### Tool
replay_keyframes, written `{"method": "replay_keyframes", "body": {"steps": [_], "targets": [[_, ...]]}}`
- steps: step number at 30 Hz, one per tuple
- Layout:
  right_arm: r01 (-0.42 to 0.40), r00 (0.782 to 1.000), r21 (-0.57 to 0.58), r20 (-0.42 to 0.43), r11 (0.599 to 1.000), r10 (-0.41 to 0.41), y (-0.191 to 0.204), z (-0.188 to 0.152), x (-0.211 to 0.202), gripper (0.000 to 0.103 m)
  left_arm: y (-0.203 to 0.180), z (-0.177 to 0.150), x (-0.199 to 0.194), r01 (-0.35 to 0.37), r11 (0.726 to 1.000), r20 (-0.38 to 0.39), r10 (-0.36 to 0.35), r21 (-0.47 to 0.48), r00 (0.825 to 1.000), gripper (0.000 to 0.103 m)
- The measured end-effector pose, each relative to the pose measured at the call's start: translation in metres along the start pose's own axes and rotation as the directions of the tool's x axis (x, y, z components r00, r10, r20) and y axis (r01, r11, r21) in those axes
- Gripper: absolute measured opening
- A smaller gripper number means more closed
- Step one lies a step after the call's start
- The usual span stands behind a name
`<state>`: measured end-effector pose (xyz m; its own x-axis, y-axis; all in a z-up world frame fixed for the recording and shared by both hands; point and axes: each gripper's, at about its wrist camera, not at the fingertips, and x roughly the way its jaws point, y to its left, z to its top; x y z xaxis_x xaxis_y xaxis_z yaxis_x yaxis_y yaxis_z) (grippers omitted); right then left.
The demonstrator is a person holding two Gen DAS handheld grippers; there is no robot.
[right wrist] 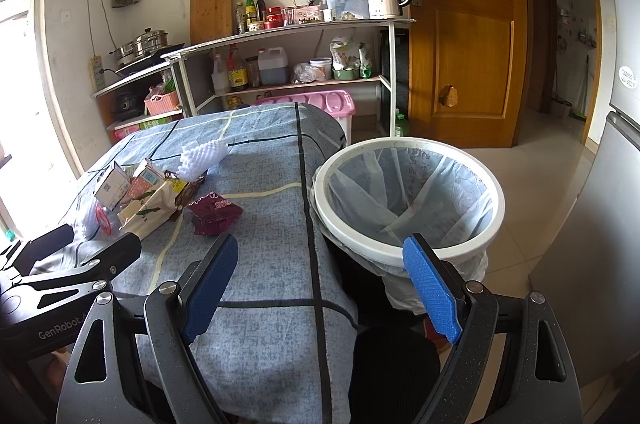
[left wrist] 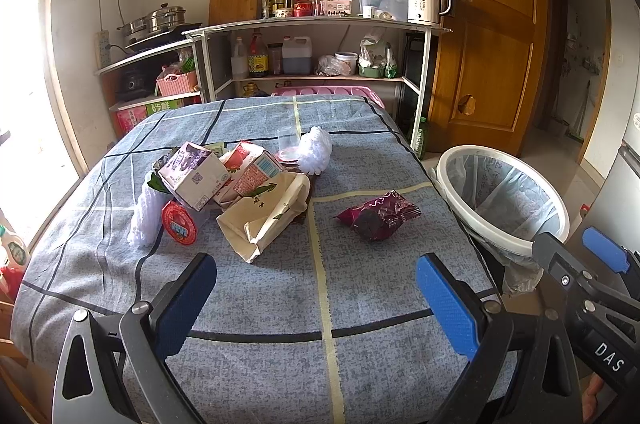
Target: Collect trash
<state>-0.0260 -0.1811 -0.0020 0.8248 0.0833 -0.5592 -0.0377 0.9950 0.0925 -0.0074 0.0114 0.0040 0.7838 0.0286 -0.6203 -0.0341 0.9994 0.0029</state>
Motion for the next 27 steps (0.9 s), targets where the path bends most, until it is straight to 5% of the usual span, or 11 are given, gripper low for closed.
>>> {"method": "replay_keyframes", "body": {"steps": [27], "targets": [[-0.03,0.999,-0.025,-0.03,0.999,0.029,0.012,0.003,0.016,0.085,0.014,0.0,0.01,-0.03,0.999,-0.022,0.03,-0.012,0.999,0.102]]}}
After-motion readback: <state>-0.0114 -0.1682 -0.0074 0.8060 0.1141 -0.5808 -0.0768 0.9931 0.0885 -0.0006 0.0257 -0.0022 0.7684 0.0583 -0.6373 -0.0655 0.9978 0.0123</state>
